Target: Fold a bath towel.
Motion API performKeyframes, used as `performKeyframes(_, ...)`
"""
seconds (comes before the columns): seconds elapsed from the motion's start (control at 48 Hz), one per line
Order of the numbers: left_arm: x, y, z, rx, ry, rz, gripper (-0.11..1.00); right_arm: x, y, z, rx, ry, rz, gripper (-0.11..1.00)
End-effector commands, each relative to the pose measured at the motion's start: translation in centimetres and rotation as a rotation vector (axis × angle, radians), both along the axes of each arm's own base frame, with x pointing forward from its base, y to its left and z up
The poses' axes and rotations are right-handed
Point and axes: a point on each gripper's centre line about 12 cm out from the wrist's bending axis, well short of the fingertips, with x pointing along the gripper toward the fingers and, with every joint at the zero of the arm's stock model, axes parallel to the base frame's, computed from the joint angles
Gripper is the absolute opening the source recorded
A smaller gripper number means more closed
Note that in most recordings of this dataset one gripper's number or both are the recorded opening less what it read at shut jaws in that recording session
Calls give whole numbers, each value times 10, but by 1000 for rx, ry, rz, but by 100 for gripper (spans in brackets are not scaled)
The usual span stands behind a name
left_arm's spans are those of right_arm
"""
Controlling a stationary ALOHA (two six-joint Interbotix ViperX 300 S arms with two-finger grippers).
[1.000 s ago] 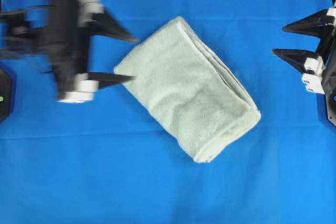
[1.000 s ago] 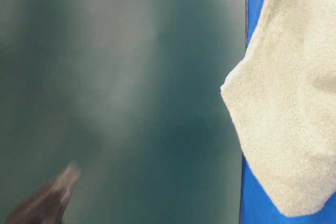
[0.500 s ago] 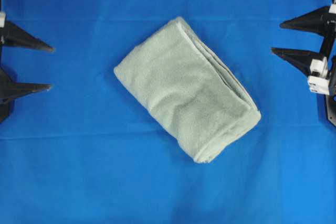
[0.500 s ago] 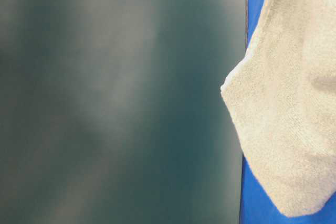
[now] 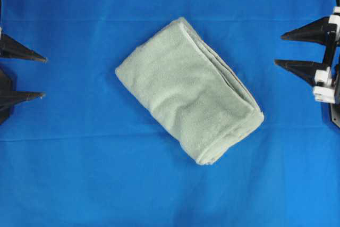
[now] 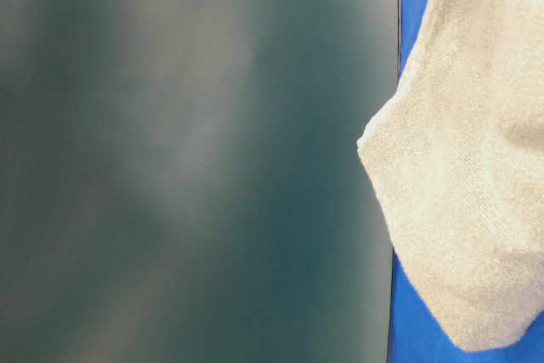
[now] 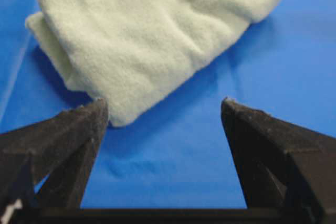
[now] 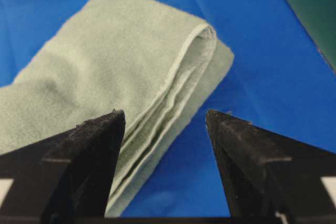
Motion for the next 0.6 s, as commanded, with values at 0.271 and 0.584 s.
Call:
performKeyframes(0.271,1,0,4,-4,-15,0,83,-13,0,-5,4,-32,9,64)
performKeyframes(0.584,1,0,5,-4,-20,2,83,-20,-1,-12,10,-34,5,64)
